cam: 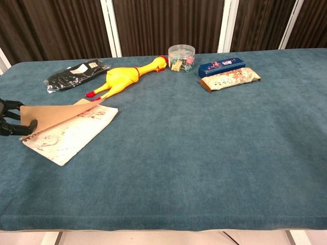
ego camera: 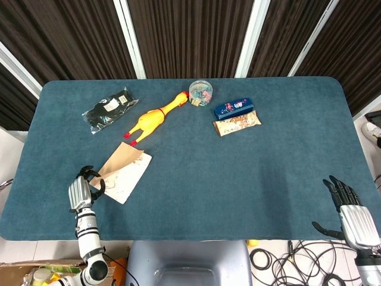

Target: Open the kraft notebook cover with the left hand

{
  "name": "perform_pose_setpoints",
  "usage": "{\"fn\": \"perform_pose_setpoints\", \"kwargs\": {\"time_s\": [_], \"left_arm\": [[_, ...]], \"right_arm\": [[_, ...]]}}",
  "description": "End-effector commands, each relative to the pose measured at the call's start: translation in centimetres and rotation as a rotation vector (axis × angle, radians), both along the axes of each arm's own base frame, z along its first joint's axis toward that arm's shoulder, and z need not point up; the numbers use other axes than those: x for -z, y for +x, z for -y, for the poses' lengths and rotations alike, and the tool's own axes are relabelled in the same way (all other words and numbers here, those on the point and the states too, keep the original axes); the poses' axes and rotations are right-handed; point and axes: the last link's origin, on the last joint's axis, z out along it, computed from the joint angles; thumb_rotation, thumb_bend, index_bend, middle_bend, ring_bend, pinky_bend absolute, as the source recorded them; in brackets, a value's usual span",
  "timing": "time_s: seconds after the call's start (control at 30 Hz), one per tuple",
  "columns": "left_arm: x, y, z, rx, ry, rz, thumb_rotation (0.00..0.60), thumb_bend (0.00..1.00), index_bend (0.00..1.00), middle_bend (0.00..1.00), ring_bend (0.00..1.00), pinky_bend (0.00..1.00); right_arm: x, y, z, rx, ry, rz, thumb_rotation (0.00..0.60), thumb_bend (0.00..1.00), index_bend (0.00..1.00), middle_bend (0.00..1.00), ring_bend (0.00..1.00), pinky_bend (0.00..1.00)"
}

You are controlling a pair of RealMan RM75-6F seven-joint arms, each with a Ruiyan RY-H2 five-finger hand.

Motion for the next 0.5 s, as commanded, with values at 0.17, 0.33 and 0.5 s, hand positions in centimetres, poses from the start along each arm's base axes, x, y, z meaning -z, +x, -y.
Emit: {"fn": "perform_pose_setpoints", "kwargs": {"time_s": [0.17,0.33,0.5], "left_arm": [[-1.3,0.1,-1.9,-0.019,0.042,-0.035,0.600,0.58,0.69,0.26,0.26,0.38],[-1.7,-0.8,-3.1,-0.071,0.053,-0.070,0.600,0.58,0.69,0.26,0.26,0.38],[-2.3,-2.0,-3.8,-0.118,0.074,-0.090,0.600,0.58,0.69,0.26,0.26,0.38]], "right_arm": [[0.0,0.0,0.0,0.001,0.002,0.001,0.600,0.07,0.00,0.00,0.00,0.10],[-0.1,0.0,0.0,0.000,-0.001,0.002,0.600,0.07,0.00,0.00,0.00,0.10],[-0.1,0.0,0.0,0.002,-0.001,0.002,0.600,0.07,0.00,0.00,0.00,0.10]]}}
